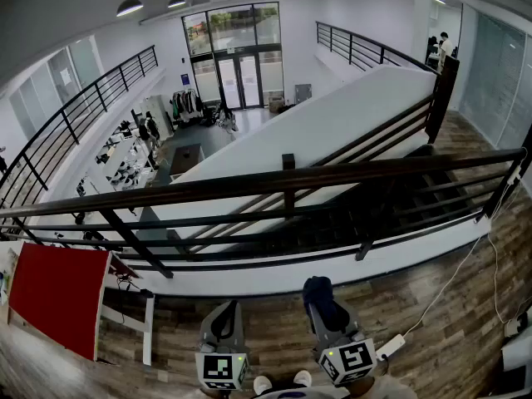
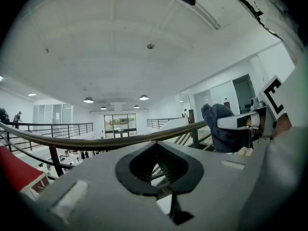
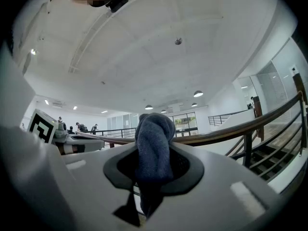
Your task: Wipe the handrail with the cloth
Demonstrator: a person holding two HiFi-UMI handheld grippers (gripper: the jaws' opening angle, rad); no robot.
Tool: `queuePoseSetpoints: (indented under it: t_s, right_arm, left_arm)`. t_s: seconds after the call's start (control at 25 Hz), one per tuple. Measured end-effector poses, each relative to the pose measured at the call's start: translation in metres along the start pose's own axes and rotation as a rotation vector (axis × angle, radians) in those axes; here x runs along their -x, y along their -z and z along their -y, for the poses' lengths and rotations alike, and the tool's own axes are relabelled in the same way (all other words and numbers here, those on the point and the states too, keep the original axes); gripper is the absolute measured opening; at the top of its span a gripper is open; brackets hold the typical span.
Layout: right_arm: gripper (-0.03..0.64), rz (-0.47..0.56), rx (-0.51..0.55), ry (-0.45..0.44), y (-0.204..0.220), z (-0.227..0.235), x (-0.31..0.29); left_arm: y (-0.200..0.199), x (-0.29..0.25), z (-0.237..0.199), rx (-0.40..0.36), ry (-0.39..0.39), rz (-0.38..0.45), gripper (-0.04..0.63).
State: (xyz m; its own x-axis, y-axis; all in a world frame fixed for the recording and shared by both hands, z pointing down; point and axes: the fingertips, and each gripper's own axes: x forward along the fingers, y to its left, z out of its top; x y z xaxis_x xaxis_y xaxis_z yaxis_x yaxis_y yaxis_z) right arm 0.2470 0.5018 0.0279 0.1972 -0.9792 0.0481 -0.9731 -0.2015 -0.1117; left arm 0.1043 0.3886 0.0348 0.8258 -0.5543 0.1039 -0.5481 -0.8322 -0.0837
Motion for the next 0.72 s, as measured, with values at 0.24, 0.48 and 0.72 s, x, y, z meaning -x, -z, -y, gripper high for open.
queuePoseSetpoints:
  t_s: [0.24, 0.48, 0.72]
  right_arm:
    - [0.091, -0.008, -0.001, -0.002, 0.004, 0.009, 0.004]
    - [0.092, 0.027, -0.021, -0.002, -0.004, 0.026, 0.009]
    - [0.092, 0.036, -0.034, -0.013, 0.000, 0.035, 0.009]
  left_arm:
    - [0.006, -0.003, 0.011, 0.007, 0.004, -0.016, 0.003]
    - [0.004, -0.013, 0.022, 0.005, 0.005, -0.018, 0.003]
    - [0.000, -0.017, 0.028, -0.011, -0.007, -0.016, 0.003]
